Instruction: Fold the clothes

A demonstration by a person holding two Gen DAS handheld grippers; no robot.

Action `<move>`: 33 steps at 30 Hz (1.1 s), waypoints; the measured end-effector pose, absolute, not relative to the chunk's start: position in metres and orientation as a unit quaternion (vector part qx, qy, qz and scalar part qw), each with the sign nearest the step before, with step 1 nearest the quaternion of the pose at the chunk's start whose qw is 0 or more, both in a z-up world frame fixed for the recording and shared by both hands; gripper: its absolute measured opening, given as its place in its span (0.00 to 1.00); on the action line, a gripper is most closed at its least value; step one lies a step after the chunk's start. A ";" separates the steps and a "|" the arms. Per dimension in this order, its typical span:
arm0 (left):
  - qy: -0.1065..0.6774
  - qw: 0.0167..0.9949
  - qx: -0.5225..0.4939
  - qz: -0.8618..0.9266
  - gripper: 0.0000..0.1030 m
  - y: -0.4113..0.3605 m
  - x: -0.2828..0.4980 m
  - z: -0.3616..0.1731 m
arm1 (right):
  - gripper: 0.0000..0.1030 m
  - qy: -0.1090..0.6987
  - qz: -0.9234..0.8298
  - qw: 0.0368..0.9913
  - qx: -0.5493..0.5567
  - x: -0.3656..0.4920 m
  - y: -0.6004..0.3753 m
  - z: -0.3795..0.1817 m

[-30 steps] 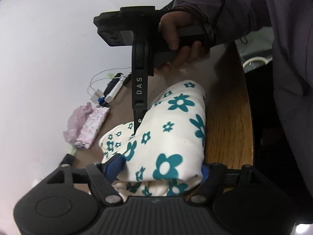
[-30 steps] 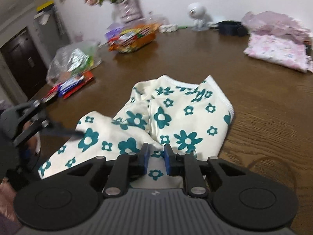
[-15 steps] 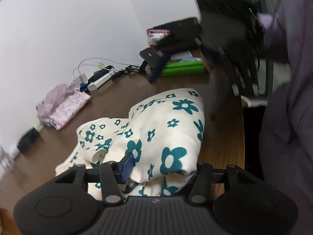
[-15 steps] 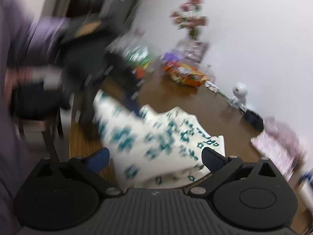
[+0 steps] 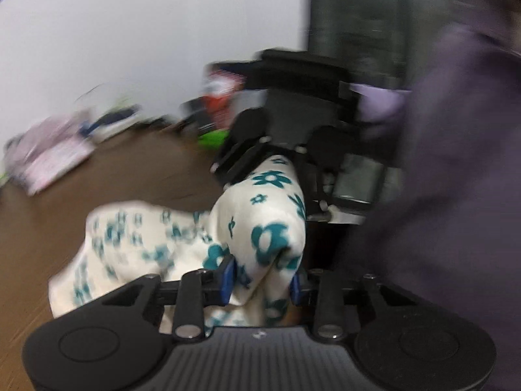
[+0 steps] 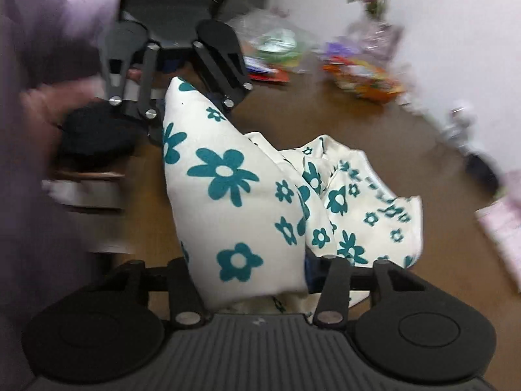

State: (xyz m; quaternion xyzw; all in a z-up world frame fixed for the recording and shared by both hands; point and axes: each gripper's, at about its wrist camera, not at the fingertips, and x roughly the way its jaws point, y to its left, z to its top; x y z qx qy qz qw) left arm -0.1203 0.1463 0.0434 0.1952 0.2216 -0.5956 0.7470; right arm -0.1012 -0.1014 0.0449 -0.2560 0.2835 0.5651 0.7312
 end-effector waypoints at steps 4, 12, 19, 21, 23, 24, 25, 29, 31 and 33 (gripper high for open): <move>0.170 0.770 0.240 -0.567 0.79 0.141 -0.155 0.038 | 0.42 0.316 0.594 0.707 -0.216 -0.120 -0.110 0.052; 0.225 0.760 0.188 -0.580 0.63 0.145 -0.138 0.017 | 0.42 0.354 0.597 0.703 -0.157 -0.100 -0.112 0.063; 0.312 0.732 -0.025 -0.606 0.53 0.179 -0.078 0.005 | 0.89 0.252 0.558 0.768 -0.186 -0.108 -0.120 0.055; 0.338 0.723 -0.064 -0.598 0.57 0.184 -0.063 0.004 | 0.67 0.270 0.563 0.764 -0.164 -0.096 -0.121 0.049; 0.359 0.730 -0.114 -0.570 0.63 0.191 -0.047 0.005 | 0.58 0.325 0.561 0.755 -0.098 -0.072 -0.120 0.044; 0.361 0.741 -0.135 -0.549 0.66 0.198 -0.042 0.007 | 0.56 0.337 0.553 0.759 -0.061 -0.064 -0.123 0.043; 0.358 0.755 -0.154 -0.527 0.71 0.207 -0.040 0.011 | 0.54 0.346 0.544 0.764 -0.023 -0.056 -0.127 0.042; 0.356 0.805 -0.227 -0.416 0.74 0.233 -0.035 0.016 | 0.60 0.363 0.486 0.783 0.136 -0.027 -0.147 0.038; 0.360 0.826 -0.250 -0.356 0.73 0.237 -0.034 0.015 | 0.61 0.359 0.456 0.799 0.158 -0.022 -0.148 0.038; 0.355 0.848 -0.237 -0.314 0.73 0.233 -0.037 0.016 | 0.57 0.354 0.432 0.813 0.167 -0.022 -0.147 0.036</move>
